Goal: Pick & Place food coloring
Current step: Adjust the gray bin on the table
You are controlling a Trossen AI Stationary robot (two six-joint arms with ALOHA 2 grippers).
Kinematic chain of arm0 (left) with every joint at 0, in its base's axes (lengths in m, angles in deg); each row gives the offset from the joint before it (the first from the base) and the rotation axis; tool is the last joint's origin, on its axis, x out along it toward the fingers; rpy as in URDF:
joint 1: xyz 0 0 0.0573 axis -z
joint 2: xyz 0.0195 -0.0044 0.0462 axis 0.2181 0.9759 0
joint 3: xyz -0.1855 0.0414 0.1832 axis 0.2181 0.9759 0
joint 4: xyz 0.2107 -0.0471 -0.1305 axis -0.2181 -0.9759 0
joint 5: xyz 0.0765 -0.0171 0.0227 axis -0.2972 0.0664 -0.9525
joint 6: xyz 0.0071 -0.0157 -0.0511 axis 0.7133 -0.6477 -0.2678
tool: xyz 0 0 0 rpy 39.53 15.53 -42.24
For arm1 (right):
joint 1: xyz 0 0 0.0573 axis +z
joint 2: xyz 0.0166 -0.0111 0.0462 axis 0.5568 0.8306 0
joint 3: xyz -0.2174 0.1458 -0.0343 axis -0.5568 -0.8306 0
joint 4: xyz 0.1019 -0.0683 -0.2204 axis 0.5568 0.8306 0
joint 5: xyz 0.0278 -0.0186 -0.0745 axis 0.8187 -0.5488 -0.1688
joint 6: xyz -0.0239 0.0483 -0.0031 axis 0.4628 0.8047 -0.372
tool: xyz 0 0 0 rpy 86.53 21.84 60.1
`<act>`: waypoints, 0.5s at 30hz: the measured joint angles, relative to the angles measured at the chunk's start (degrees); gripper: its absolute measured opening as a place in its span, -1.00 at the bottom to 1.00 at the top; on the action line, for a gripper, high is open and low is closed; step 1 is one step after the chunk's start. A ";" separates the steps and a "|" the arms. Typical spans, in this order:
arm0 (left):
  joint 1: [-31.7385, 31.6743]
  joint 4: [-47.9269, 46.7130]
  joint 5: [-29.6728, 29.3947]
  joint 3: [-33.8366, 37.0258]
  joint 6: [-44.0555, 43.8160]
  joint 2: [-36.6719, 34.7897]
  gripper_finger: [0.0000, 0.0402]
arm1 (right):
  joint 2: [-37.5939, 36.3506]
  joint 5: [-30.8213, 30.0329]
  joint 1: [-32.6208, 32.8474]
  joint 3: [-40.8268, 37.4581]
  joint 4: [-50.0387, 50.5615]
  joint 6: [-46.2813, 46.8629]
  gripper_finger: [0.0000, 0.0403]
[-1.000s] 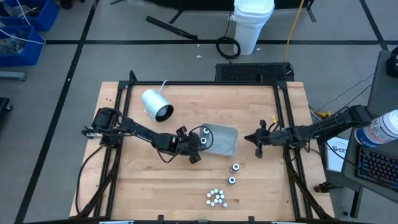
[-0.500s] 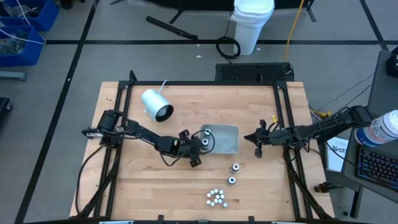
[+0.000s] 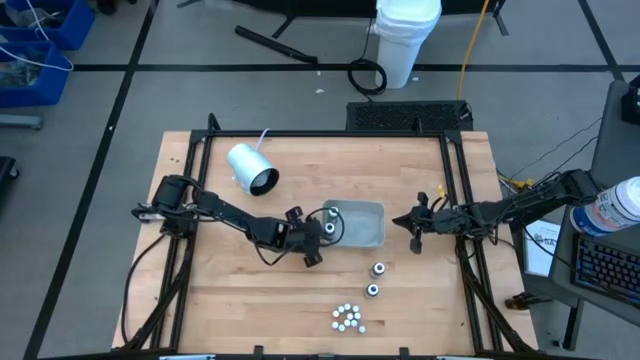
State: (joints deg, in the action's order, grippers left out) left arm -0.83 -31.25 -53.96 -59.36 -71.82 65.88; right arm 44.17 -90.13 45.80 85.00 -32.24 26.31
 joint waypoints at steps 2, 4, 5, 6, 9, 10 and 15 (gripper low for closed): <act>0.34 1.06 0.16 -0.01 -0.05 0.01 -0.98 | 0.00 0.00 0.00 0.00 -0.13 0.00 -1.00; 0.63 2.16 0.20 -0.01 -0.22 0.02 -0.98 | 0.01 0.00 0.00 0.00 -0.21 0.03 -1.00; 0.77 2.24 0.20 -0.01 -0.32 0.00 -0.98 | 0.00 -0.02 0.00 0.00 -0.29 0.10 -1.00; 1.02 2.22 0.21 -0.01 -0.36 0.00 -0.98 | 0.02 -0.01 0.00 0.00 -0.29 0.11 -1.00; 1.55 2.20 0.22 -0.01 -0.20 0.02 -0.99 | 0.02 -0.02 0.00 0.00 -0.30 0.18 -1.00; 1.70 2.24 0.20 -0.01 -0.28 0.02 -0.98 | 0.02 -0.02 0.00 0.00 -0.30 0.20 -1.00; 1.93 2.22 1.02 -0.01 0.40 0.01 -0.99 | 0.02 -0.02 0.00 0.00 -0.30 0.19 -1.00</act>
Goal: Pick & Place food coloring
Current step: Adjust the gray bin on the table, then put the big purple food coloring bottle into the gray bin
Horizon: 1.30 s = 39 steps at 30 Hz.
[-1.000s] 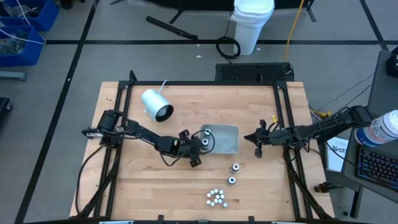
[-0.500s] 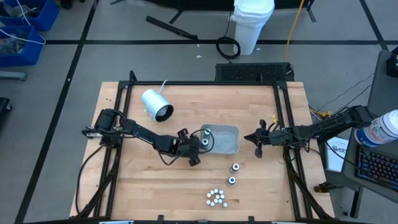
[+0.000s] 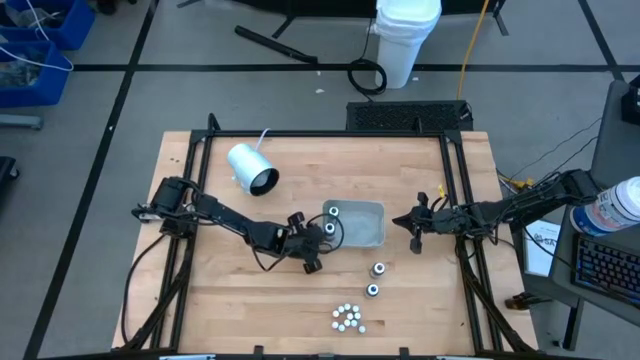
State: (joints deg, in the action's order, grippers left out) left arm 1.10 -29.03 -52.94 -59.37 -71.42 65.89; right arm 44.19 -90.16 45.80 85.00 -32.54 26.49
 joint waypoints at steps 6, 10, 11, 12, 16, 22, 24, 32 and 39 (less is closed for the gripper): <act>0.00 -0.04 0.47 0.00 1.49 0.01 -0.98 | -0.01 0.00 0.00 0.00 0.00 -0.17 -1.00; 0.32 0.13 0.19 0.00 3.81 0.01 -0.98 | 0.00 0.04 0.00 0.00 0.00 -0.18 -1.00; 0.42 0.21 0.16 0.00 3.92 0.01 -0.98 | -0.01 0.05 0.00 0.00 0.00 -0.18 -1.00; 0.48 0.40 0.16 0.00 4.05 0.00 -0.98 | 0.00 0.07 0.00 0.00 0.00 -0.19 -1.00; 0.65 1.65 0.08 0.00 5.43 -0.01 -0.98 | 0.00 0.07 0.00 0.00 0.00 -1.22 -1.00; 0.51 4.23 0.53 0.00 6.61 0.01 -0.98 | 0.00 0.09 0.00 0.00 0.00 -1.37 -1.00; 0.47 3.99 0.51 0.00 6.24 0.00 -0.98 | 0.00 0.11 0.01 0.00 -0.01 -1.48 -1.00; 1.44 -6.84 0.39 -0.02 1.11 -2.73 -0.98 | 0.00 0.13 0.02 0.00 0.00 -1.73 -1.00; 3.21 -10.50 -5.47 -0.02 1.77 -8.72 -0.98 | -0.02 0.60 0.00 0.00 -1.60 -4.26 -1.00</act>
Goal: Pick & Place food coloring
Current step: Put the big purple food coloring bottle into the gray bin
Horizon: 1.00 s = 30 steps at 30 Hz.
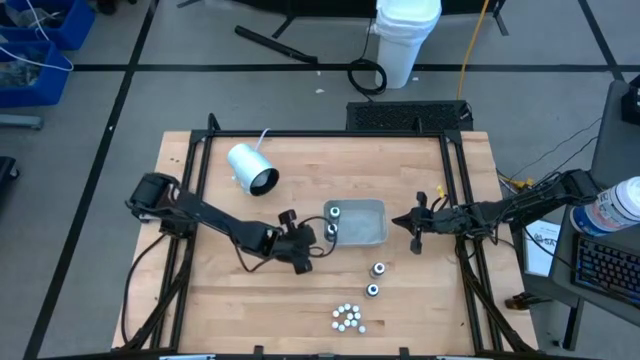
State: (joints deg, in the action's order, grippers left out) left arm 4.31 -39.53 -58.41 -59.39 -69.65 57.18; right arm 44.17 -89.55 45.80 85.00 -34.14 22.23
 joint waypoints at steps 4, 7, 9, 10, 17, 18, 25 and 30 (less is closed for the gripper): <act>0.00 -0.39 -2.90 0.00 0.23 -1.34 -0.98 | 0.00 1.00 0.02 0.01 -0.75 -0.39 -1.00; 0.60 -1.23 -5.10 0.00 2.07 -2.43 -0.98 | -0.03 0.96 0.02 0.02 -1.00 -0.28 -1.00; 1.50 -1.56 -5.20 0.00 4.12 -3.44 -0.99 | -0.17 1.06 0.06 0.02 -0.95 -0.31 -1.00; 2.23 -2.25 -5.17 0.04 5.26 -4.40 -0.98 | -0.19 1.32 0.15 0.07 -0.83 -0.41 -1.00; 5.85 0.35 -5.34 3.28 14.08 -13.67 -0.98 | -1.80 4.20 0.15 4.42 11.45 1.35 -1.00; 5.60 2.84 -4.17 4.92 15.26 -15.55 -0.98 | -2.00 4.16 0.15 4.96 12.46 1.59 -1.00; -0.84 32.76 13.75 23.65 29.06 -25.48 -0.98 | -3.54 12.62 0.13 6.67 16.60 4.08 -1.00; -5.86 44.46 20.94 30.89 31.38 -26.91 -0.99 | -3.71 21.31 0.15 6.73 15.60 0.96 -1.00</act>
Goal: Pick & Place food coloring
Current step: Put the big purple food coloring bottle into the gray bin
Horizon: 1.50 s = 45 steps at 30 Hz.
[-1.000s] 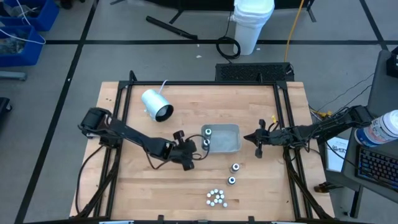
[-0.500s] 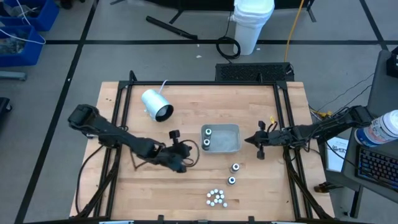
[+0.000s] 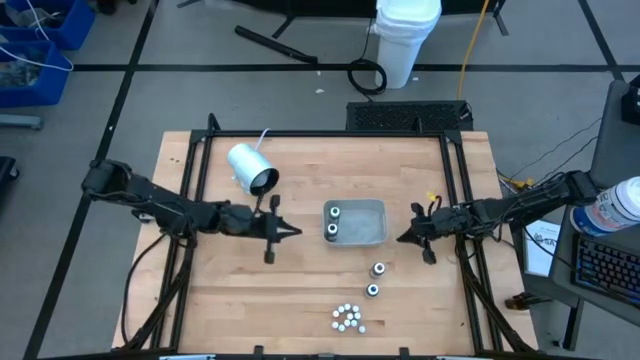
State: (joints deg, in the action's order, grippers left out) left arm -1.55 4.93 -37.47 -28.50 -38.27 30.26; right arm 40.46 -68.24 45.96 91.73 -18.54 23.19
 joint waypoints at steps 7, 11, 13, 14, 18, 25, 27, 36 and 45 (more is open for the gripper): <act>1.35 -0.52 0.07 0.23 3.20 -1.99 -0.98 | -0.51 3.69 0.80 0.09 -5.30 -0.18 -1.00; 2.64 -0.56 -1.51 0.19 3.22 -1.95 -0.94 | -0.45 3.38 4.14 0.27 -6.16 -0.07 -1.00; 2.86 -0.53 -1.52 0.19 2.43 -1.95 -0.91 | -0.44 1.83 6.54 2.24 -6.09 -0.32 -1.00; 2.96 -0.50 -1.53 0.19 2.09 -1.95 -0.91 | -0.47 0.80 7.87 3.95 -5.62 -0.85 -1.00; 3.02 -0.48 -1.53 0.19 2.32 -1.95 -0.93 | 0.81 -10.45 13.39 15.79 6.06 -2.86 -1.00; 2.40 -0.61 -3.43 0.19 5.16 -1.95 -0.98 | 16.92 -28.43 15.69 43.28 31.76 -0.42 -1.00; 2.38 -0.60 -4.95 0.19 4.99 -1.95 -0.96 | 21.63 -28.01 15.69 46.75 34.55 -1.84 -1.00; 2.43 -0.63 -6.45 0.19 4.38 -1.95 -0.74 | 30.04 -23.79 16.72 44.09 29.67 -10.57 -0.72; 2.43 -1.15 -6.43 0.19 3.07 -1.93 -0.70 | 30.88 -10.37 18.00 38.85 19.64 -12.93 -0.22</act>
State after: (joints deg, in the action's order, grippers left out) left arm 0.88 3.78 -43.90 -28.31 -35.19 28.33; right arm 71.34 -78.61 63.95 130.58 1.11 10.26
